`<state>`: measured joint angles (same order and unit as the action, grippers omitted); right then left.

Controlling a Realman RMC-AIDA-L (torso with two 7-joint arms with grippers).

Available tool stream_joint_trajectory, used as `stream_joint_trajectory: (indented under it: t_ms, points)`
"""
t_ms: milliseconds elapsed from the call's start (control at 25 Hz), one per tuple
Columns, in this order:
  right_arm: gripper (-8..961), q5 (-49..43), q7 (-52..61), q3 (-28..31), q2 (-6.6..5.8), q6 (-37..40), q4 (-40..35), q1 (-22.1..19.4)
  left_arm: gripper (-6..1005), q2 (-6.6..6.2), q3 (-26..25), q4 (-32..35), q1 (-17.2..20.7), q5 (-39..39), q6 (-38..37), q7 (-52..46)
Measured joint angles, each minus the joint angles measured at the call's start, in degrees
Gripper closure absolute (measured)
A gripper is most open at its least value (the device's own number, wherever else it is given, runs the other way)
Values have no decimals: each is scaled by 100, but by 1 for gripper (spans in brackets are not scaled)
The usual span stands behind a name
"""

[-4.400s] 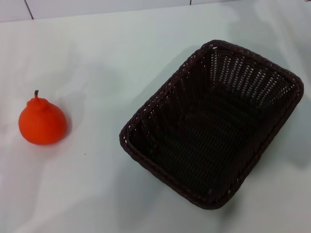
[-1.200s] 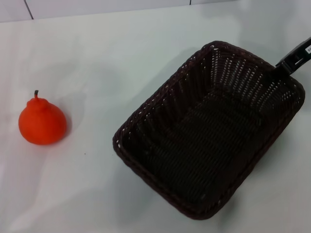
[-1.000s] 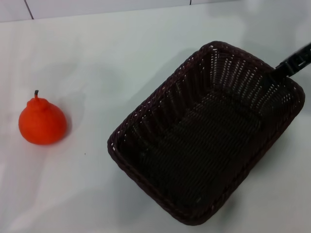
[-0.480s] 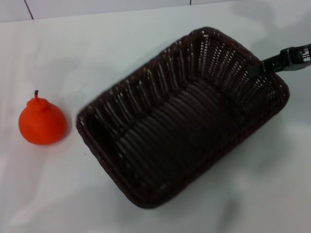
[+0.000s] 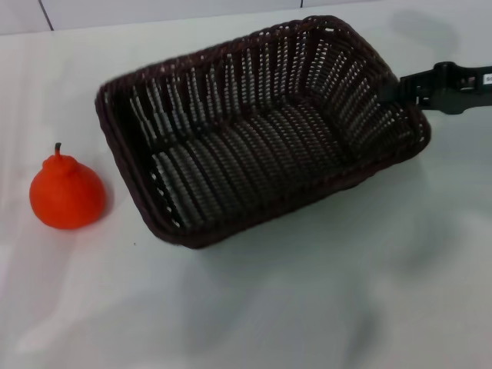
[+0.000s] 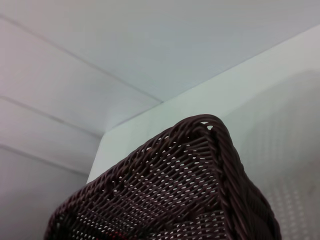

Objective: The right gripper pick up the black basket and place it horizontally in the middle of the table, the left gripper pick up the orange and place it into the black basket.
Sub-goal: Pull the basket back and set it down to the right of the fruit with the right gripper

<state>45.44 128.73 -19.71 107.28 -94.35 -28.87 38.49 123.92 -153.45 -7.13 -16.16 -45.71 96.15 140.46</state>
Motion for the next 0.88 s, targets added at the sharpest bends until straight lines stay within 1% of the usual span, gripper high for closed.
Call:
stream_joint_trajectory:
  t_ms: [200,360,480,720,880]
  points:
    - [748,42,141,28,261,462,5,-65,94,0,-1,-8,-1,1,0,-1]
    - [749,47,185,31,447,772,5,-68,95,0,-1,-8,-8,1,0,-1]
    - [748,71,186,33,545,980,1,-70,95,0,0,-8,-1,1,0,-1]
    - [743,97,188,37,668,1284,6,-55,96,0,0,7,19,1,-3,-1]
    - [740,191,175,36,709,1350,17,-48,96,0,0,16,18,2,-35,-1]
